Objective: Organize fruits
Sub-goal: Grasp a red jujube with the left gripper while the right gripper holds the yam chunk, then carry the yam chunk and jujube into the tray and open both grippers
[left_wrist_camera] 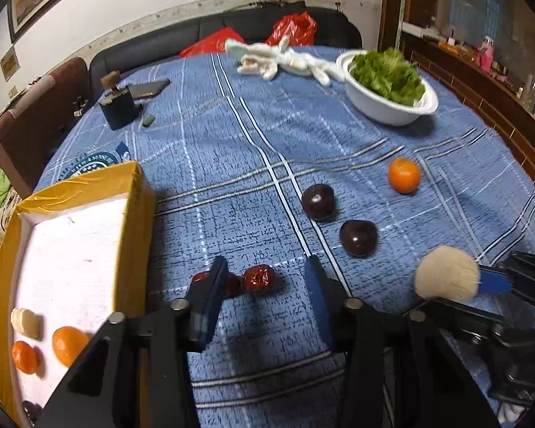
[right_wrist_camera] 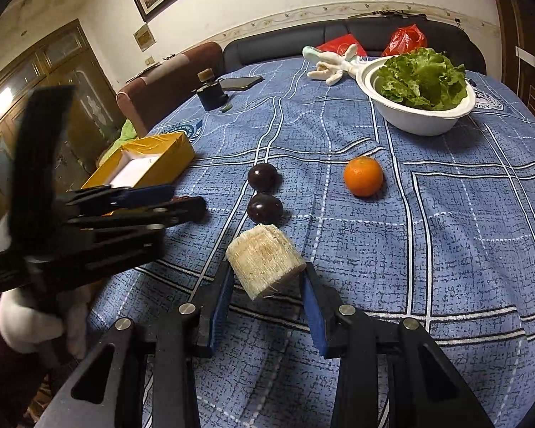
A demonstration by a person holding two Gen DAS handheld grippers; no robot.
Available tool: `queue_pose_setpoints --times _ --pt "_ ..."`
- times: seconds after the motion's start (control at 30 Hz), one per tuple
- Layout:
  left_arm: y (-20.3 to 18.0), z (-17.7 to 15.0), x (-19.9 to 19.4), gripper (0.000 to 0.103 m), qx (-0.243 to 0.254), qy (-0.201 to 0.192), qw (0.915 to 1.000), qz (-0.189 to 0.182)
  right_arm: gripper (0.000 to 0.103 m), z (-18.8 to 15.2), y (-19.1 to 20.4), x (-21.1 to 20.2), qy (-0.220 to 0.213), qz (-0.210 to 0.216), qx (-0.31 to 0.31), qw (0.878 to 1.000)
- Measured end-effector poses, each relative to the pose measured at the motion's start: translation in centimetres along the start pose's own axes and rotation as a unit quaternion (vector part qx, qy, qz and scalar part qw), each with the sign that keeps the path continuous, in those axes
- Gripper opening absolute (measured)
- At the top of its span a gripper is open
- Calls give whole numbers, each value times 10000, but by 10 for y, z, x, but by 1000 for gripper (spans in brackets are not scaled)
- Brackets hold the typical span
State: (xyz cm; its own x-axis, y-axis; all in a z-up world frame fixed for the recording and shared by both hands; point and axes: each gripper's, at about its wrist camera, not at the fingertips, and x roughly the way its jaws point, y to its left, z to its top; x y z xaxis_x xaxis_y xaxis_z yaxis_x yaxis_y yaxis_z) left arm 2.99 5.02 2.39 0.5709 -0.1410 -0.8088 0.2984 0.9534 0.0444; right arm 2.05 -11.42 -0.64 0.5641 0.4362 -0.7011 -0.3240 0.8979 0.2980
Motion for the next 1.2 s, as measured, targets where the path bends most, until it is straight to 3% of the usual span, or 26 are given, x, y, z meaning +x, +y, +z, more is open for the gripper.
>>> queue_pose_setpoints --times 0.03,0.13,0.33,0.47,0.67,0.73,0.87,1.03,1.2 --pt "-3 0 3 25 80 -2 9999 110 42 0 0 0 4 10 1 10000" --pt "-8 1 3 19 200 -26 9992 343 42 0 1 1 6 11 2 10000" --pt "9 -3 -14 19 -239 -223 9993 164 42 0 -1 3 19 -24 33 10000" --pt "33 -10 -52 19 -761 -574 9954 -81 42 0 -1 0 -73 -22 34 10000" --pt "93 -42 -113 19 -1773 -1099 9780 -14 42 -1 -1 -2 -154 -2 69 9999" --pt "119 -58 -118 19 -2220 -1102 9687 96 42 -1 -1 -3 -187 -12 86 9998" --pt "151 -81 -122 19 -2548 -1060 9601 453 42 1 10 -4 -187 -92 23 9998" --pt "182 -102 -124 19 -2969 -1081 9474 503 42 7 61 -5 -54 323 -277 9991" --pt "201 -117 -127 19 -3199 -1099 9400 452 43 11 132 9 125 702 -889 9935"
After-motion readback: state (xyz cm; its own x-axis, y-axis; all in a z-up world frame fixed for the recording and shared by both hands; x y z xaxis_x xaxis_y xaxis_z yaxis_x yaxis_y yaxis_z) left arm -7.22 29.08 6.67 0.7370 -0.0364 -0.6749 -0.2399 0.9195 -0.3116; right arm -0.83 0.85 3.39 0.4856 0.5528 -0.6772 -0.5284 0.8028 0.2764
